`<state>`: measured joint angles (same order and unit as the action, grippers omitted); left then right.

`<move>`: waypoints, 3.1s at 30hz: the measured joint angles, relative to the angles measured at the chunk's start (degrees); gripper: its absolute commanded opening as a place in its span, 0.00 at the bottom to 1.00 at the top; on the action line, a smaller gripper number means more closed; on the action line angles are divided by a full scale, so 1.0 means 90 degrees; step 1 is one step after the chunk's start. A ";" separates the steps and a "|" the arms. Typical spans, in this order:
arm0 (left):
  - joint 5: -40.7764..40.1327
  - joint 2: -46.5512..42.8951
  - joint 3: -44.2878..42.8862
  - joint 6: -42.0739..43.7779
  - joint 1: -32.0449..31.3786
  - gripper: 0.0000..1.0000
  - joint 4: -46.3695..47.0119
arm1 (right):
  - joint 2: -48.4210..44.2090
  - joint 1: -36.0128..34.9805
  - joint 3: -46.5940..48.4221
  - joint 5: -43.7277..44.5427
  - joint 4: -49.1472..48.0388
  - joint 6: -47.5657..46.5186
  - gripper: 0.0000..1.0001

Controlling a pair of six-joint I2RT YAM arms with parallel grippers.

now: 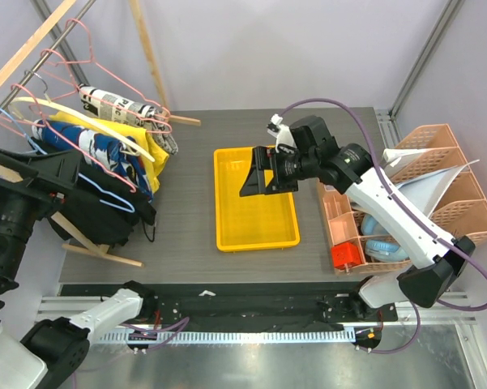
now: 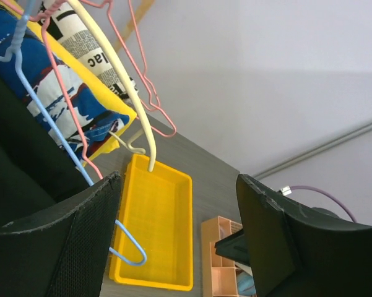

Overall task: Remove the trousers from the hanger
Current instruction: Grab a hanger with trousers on it with the left arm

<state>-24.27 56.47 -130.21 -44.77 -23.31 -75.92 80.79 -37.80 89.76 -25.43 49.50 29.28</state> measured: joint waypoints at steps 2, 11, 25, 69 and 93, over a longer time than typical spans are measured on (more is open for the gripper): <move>-0.0114 -0.0024 0.0124 -0.0039 -0.0010 0.76 -0.0005 | -0.0002 -0.0097 -0.0053 0.0058 -0.0046 0.0046 1.00; -0.0476 0.0204 0.0894 -0.0525 -0.0029 0.74 -0.0226 | -0.0092 -0.0216 -0.0440 0.0267 -0.0114 0.0209 1.00; -0.1299 -0.0478 0.2249 -0.1008 -0.0032 0.65 -0.0206 | -0.0333 -0.0216 -0.0512 0.0362 -0.0095 0.0262 1.00; -0.2662 -0.0656 0.3696 0.0245 -0.0034 0.17 0.0750 | -0.0838 -0.0221 -0.0903 0.0389 0.0041 0.0379 1.00; -0.2710 -0.0539 0.2778 0.1056 -0.0034 0.00 0.0894 | -0.0835 -0.0223 -0.0957 0.0440 0.0083 0.0406 1.00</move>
<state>-48.66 51.62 -105.21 -35.27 -23.62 -67.88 73.28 -39.81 81.14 -21.47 50.24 32.93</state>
